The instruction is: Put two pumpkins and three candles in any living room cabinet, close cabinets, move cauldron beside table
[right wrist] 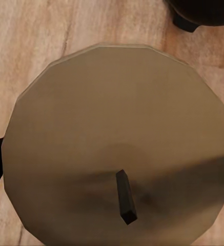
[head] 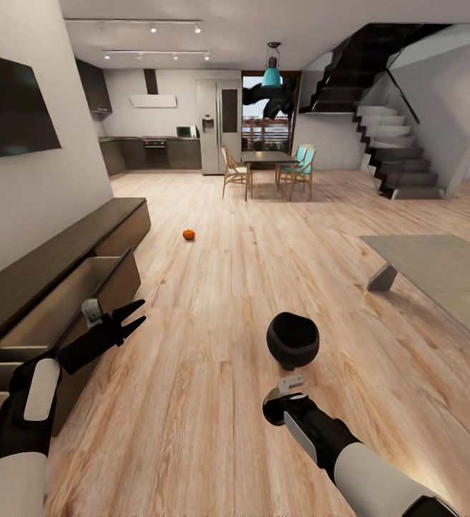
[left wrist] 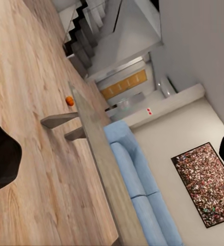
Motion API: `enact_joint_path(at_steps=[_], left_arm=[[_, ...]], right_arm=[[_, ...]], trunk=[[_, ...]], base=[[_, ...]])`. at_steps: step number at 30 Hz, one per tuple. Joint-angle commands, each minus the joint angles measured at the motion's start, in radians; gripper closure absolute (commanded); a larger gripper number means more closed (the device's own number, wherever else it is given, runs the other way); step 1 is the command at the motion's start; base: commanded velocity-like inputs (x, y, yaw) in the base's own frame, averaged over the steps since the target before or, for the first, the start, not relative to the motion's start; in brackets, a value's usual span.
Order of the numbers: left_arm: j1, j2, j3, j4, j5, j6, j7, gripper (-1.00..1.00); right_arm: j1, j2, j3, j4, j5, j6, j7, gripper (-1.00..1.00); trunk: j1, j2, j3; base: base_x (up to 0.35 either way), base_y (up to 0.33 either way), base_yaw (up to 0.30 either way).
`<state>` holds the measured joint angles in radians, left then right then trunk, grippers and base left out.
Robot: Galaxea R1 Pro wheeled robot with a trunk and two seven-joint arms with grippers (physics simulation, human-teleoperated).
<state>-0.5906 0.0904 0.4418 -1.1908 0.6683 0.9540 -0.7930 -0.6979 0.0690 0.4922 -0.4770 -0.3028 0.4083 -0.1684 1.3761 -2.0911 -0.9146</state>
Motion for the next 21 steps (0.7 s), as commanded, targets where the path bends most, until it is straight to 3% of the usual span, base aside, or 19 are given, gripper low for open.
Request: enact_joint_path(at_steps=[1,8,15,21], left_arm=[[0.000,0.000,0.000,0.000,0.000,0.000,0.000,-1.00],[0.000,-0.004,0.000,0.002,-0.001,-0.001,0.001,-1.00],[0.000,-0.001,0.003,0.063,0.002,-0.002,-0.002,-1.00],[0.000,0.000,0.041,0.079,0.019,-0.002,-0.005,-1.00]], right_arm=[[0.000,0.000,0.000,0.000,-0.001,-0.001,0.000,1.00],[0.000,0.000,0.000,0.007,-0.001,0.001,0.001,1.00],[0.000,0.000,0.000,0.008,0.001,0.006,0.000,1.00],[0.000,0.000,0.002,0.008,0.001,0.004,0.000,1.00]], trunk=[[0.000,0.000,-0.002],[0.000,0.000,-0.013],[0.000,0.000,-0.024],[0.000,0.000,-0.033]], base=[[0.005,0.000,0.000],[0.112,0.000,0.000],[0.286,0.000,0.000],[0.320,0.000,0.023]])
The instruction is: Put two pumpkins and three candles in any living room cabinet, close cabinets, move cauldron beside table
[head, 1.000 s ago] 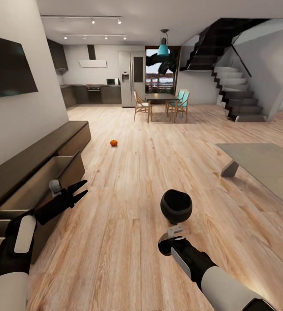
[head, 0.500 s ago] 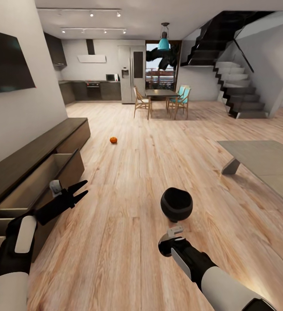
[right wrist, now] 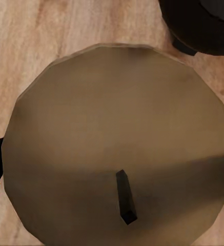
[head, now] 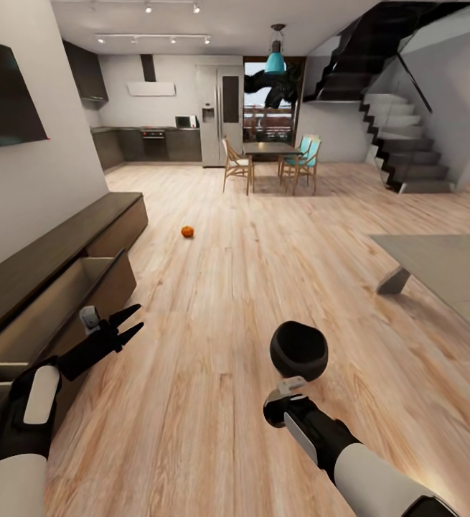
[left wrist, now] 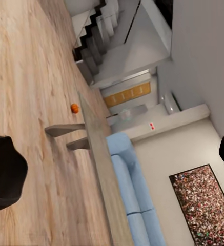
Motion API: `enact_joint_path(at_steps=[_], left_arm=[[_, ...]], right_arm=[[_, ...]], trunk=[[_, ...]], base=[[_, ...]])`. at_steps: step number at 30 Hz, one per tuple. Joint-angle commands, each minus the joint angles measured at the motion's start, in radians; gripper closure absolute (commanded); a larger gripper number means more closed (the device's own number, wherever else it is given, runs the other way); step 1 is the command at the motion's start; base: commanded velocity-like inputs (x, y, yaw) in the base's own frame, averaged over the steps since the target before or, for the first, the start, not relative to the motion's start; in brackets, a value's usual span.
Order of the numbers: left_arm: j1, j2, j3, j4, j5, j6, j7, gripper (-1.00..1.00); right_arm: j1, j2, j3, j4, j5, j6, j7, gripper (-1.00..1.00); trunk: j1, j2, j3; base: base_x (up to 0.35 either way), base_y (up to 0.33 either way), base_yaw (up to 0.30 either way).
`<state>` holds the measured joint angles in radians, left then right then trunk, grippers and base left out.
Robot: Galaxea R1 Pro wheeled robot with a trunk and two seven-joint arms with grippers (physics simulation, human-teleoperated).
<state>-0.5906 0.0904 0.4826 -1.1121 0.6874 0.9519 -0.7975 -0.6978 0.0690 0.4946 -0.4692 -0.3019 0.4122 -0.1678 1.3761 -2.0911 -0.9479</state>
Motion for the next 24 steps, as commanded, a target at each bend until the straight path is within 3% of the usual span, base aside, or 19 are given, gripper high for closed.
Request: enact_joint_path(at_steps=[1,16,24], left_arm=[[0.000,0.000,0.002,0.001,0.001,0.000,0.000,-1.00],[0.000,-0.001,0.008,0.001,0.002,0.001,-0.002,-1.00],[0.000,-0.003,0.008,0.004,0.002,-0.001,-0.009,-1.00]], right_arm=[[0.000,0.000,0.000,0.000,0.000,-0.001,0.000,1.00],[0.000,0.000,0.000,0.000,0.000,-0.003,-0.001,1.00],[0.000,0.000,0.001,0.000,0.000,-0.003,-0.001,1.00]], trunk=[[0.000,0.000,-0.002],[0.000,0.000,-0.023],[0.000,0.000,-0.034]], base=[[0.193,0.000,0.117],[0.026,0.000,0.180],[0.265,0.000,0.185]])
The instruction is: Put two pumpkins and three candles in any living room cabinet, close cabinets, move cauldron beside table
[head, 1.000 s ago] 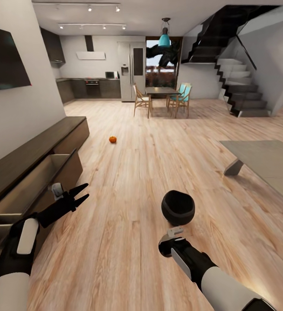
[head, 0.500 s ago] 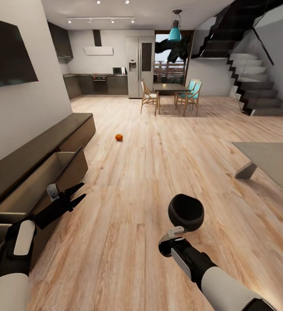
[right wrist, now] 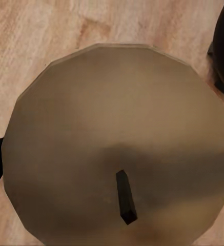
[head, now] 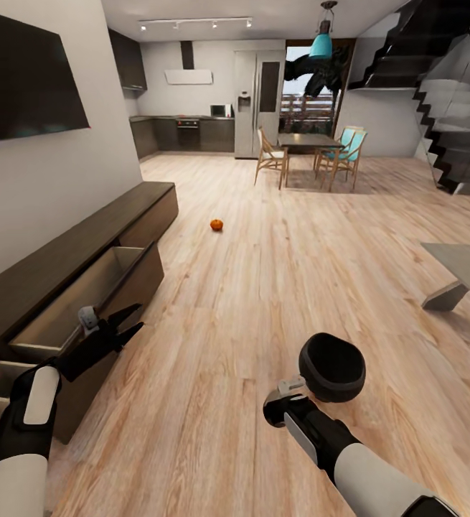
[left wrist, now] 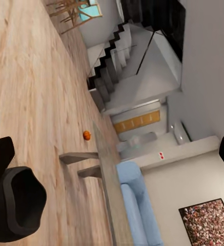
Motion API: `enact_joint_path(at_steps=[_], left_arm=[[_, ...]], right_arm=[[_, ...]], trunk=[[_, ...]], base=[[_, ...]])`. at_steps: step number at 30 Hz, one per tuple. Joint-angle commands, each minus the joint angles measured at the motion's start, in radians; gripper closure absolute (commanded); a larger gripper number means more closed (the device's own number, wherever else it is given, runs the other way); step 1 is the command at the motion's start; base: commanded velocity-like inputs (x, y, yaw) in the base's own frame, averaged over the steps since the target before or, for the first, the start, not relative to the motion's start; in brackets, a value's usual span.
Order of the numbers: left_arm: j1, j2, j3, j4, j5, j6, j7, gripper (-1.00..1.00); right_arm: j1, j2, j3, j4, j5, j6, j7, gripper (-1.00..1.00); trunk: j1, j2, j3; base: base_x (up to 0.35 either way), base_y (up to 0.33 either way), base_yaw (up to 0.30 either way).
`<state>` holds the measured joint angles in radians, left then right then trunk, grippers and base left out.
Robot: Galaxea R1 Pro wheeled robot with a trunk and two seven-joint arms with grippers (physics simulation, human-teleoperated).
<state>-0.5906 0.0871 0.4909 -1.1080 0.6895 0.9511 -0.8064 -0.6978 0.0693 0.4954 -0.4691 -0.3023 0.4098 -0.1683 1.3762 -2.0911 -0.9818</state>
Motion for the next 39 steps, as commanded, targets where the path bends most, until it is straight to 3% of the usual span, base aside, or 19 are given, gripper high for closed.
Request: enact_joint_path(at_steps=[1,39], left_arm=[[0.000,0.000,0.000,0.001,0.000,0.000,-0.003,-1.00],[0.000,0.002,0.002,0.002,-0.001,0.000,-0.011,-1.00]], right_arm=[[0.000,0.000,0.000,0.000,0.000,0.000,0.000,1.00],[0.000,-0.003,-0.002,0.000,0.000,-0.002,0.004,1.00]], trunk=[[0.000,0.000,-0.001],[0.000,0.000,-0.051]], base=[[0.322,0.000,0.185],[0.335,0.000,0.180]])
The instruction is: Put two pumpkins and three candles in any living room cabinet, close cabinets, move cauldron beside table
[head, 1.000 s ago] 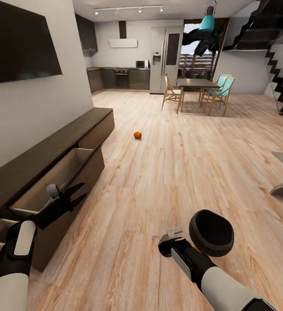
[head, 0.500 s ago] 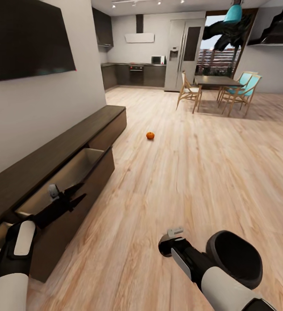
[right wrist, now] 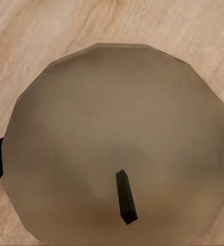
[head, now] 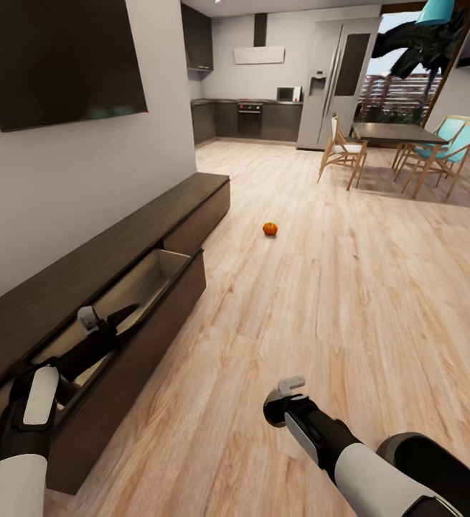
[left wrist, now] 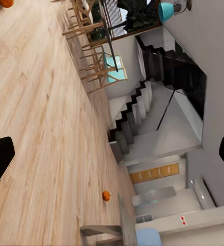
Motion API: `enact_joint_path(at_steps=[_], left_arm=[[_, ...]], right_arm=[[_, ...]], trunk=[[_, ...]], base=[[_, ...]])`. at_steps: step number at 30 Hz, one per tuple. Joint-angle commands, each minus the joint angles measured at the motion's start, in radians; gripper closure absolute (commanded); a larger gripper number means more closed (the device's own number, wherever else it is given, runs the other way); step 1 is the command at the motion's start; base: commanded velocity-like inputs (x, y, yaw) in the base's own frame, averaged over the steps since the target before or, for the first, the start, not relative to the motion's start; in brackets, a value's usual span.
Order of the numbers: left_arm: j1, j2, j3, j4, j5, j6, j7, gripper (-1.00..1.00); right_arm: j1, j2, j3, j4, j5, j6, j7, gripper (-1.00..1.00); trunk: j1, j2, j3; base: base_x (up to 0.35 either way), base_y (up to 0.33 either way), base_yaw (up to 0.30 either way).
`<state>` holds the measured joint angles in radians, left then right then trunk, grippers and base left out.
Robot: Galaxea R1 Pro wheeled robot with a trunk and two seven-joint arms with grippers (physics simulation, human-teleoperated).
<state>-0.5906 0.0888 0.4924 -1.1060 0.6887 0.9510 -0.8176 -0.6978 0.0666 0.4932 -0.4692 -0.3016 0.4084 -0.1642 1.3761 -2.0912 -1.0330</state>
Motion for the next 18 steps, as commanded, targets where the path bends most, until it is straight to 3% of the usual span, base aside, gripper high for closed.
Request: enact_joint_path(at_steps=[1,18], left_arm=[[0.000,0.000,0.000,0.000,0.000,0.000,0.000,-1.00],[0.000,-0.001,-0.001,0.000,0.000,0.000,0.000,-1.00]], right_arm=[[0.000,-0.002,0.000,0.000,-0.001,-0.001,0.001,1.00],[0.000,-0.001,-0.002,0.016,0.001,-0.003,0.003,1.00]], trunk=[[0.000,0.000,0.000],[0.000,0.000,0.000]], base=[[0.337,0.000,0.032],[0.337,0.000,0.003]])
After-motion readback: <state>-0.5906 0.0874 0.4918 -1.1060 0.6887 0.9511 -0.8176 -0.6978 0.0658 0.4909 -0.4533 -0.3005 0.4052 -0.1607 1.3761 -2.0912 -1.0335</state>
